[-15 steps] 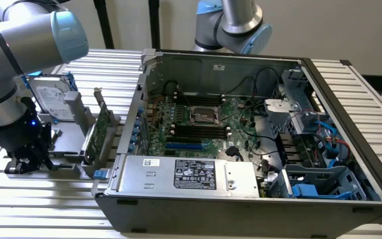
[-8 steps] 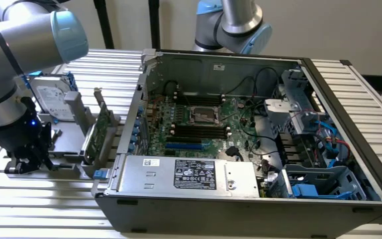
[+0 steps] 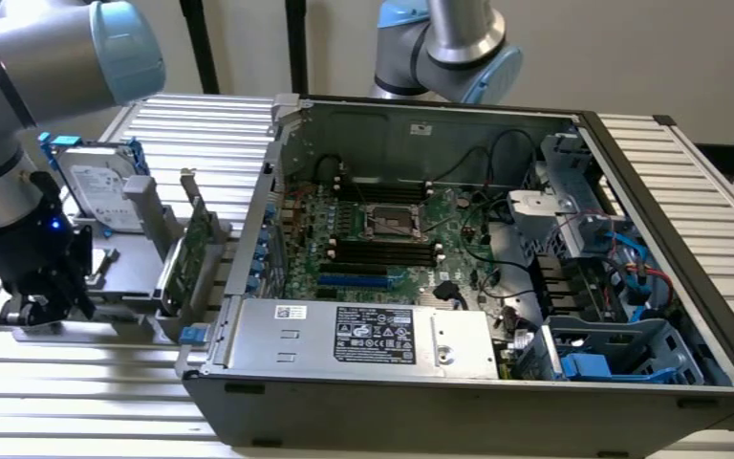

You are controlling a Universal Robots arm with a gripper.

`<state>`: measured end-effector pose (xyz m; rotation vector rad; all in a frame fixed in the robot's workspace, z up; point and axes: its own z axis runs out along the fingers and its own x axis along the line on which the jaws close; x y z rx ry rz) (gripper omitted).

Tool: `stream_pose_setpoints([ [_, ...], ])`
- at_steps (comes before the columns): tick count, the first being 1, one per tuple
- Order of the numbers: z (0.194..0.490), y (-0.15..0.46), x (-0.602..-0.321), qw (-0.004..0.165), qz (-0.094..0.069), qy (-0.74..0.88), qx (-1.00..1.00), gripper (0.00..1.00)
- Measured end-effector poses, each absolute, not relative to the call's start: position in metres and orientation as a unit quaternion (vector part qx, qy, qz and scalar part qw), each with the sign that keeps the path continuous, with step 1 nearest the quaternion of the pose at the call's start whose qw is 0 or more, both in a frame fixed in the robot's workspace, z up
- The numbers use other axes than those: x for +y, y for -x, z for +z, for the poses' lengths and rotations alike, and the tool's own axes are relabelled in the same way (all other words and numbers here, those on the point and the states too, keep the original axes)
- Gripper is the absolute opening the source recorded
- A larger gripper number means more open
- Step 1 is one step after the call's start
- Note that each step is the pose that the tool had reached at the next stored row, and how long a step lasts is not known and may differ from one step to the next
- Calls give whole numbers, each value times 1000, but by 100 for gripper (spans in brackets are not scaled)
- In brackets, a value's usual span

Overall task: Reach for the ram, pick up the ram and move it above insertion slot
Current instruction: 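Pick up the ram and move it above insertion slot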

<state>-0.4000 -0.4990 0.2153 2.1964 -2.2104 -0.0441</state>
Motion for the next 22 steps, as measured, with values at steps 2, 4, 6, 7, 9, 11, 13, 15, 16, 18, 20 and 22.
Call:
stream_pose_setpoints([
  [2, 223, 400, -499, 14, -15, -705, -709, 14],
  [4, 231, 399, -499, 15, -16, -705, -709, 14],
  [6, 240, 399, -499, 15, -17, -705, -709, 14],
  [7, 245, 398, -499, 16, -18, -705, -709, 14],
  [9, 254, 396, -499, 16, -18, -705, -709, 14],
  [11, 263, 393, -499, 17, -18, -705, -709, 14],
  [13, 272, 389, -499, 17, -19, -705, -709, 14],
  [15, 281, 383, -499, 17, -19, -705, -709, 14],
  [16, 286, 380, -499, 17, -19, -705, -709, 14],
  [18, 295, 375, -499, 17, -19, -705, -709, 14],
  [20, 304, 369, -499, 17, -19, -705, -708, 14],
  [22, 313, 363, -499, 17, -19, -706, -708, 14],
])
